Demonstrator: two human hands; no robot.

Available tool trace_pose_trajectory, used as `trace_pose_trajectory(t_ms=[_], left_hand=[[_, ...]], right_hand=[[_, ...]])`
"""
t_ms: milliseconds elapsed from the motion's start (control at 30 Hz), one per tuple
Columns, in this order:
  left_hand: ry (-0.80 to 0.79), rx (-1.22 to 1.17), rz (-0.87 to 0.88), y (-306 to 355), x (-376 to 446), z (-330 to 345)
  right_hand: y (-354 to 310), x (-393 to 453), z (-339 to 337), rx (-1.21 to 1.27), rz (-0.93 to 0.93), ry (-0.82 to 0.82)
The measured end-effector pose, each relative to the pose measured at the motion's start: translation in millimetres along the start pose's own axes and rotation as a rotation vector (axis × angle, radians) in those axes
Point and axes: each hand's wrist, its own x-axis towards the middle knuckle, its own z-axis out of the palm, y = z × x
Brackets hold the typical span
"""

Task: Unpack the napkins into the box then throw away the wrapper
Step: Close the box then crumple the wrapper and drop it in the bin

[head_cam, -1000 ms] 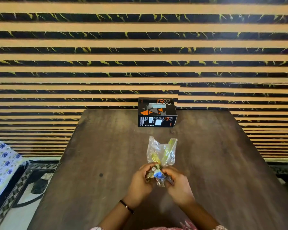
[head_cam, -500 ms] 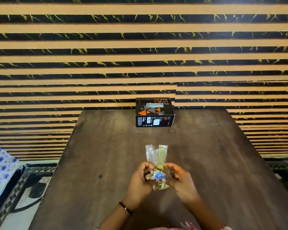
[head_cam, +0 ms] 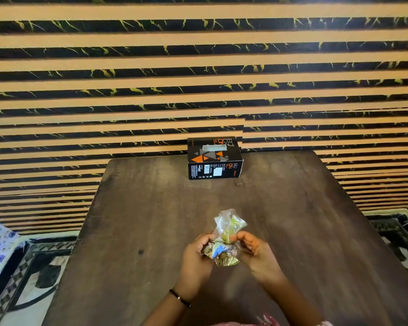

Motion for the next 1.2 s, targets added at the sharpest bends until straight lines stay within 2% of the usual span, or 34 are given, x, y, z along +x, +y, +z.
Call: trace_pose_trajectory(t_ms=[100, 233, 467, 567, 700, 833, 1000, 1200], left_hand=[[-0.018, -0.013, -0.032, 1.8, -2.4, -1.9], [-0.108, -0.052, -0.06, 4.9, -12.7, -2.8], [-0.149, -0.187, -0.069, 9.4, -33.4, 3.4], [-0.223, -0.215, -0.131, 14.2, -42.7, 7.0], [-0.361, -0.149, -0.048, 21.2, -50.5, 16.2], [-0.393, 0.035, 0.107, 31.5, -57.9, 44.7], [-0.373, 0.073, 0.208, 41.4, -75.8, 96.0], [-0.392, 0.096, 0.199, 66.1, -125.6, 191.0]], right_hand=[[2.0, -3.8, -0.2, 0.165, 0.048, 0.002], [3.2, -17.3, -2.8, 0.246, 0.125, -0.097], [19.7, -38.6, 3.3, 0.242, 0.067, 0.198], [23.1, -52.9, -2.7, 0.21, 0.055, 0.308], [23.2, -75.6, -17.9, 0.193, 0.077, 0.368], [20.9, -99.1, -40.6, 0.173, 0.059, 0.368], [25.7, -137.2, -83.8, 0.181, 0.046, 0.399], [50.1, -207.2, -164.4, 0.208, 0.04, 0.514]])
